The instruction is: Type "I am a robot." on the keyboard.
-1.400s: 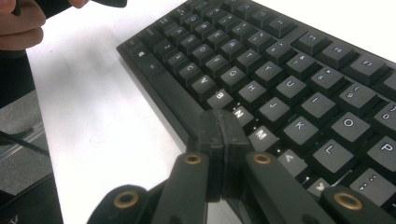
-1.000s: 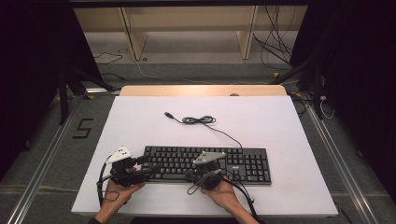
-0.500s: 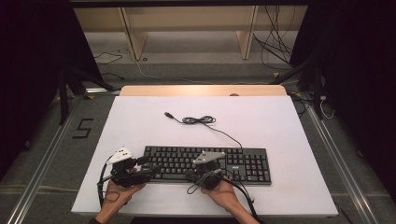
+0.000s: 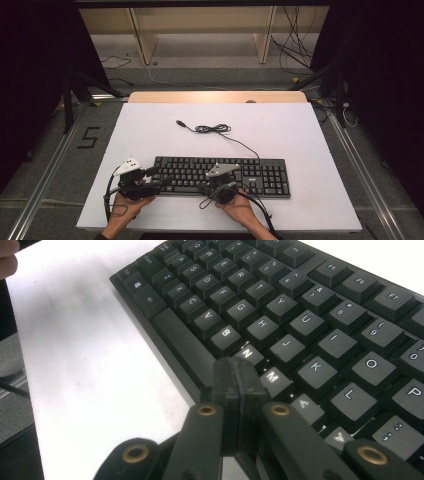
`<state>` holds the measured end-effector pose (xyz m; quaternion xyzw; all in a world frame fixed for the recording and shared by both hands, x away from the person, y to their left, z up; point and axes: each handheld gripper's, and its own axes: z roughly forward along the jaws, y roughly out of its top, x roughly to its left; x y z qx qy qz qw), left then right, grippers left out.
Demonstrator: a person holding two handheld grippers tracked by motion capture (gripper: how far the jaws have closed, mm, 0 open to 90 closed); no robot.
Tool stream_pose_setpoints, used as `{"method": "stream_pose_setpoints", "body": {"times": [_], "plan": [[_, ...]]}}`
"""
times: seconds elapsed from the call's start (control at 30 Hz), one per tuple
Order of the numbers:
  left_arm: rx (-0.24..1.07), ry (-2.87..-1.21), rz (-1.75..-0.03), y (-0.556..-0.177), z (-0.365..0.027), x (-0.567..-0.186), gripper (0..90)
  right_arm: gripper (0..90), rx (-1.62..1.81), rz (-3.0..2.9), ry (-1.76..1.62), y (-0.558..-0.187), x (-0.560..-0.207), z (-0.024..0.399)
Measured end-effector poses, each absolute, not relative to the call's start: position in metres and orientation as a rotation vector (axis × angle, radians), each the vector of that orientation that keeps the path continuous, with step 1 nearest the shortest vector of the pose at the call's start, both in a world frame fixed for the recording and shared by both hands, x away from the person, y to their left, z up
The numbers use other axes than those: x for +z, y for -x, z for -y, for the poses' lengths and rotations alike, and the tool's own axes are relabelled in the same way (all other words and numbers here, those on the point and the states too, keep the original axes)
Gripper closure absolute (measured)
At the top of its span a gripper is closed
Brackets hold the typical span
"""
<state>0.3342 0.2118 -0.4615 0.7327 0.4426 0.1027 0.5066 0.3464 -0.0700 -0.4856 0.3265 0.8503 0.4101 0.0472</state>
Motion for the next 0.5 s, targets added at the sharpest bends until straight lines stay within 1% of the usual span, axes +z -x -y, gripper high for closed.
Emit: {"method": "stream_pose_setpoints", "body": {"times": [0.17, 0.4, 0.5], "plan": [[0.253, -1.769, -1.068, -0.335, -0.213, -0.462, 28.2, 90.0, 1.260, -2.590, -1.008, -0.347, -0.485, 0.071], [0.257, -1.763, -1.081, -0.338, -0.215, -0.462, 28.2, 80.5, 1.337, -2.558, -1.022, -0.347, -0.478, 0.077], [0.256, -1.763, -1.080, -0.338, -0.215, -0.462, 28.2, 74.2, 1.354, -2.545, -1.032, -0.348, -0.475, 0.080]]}}
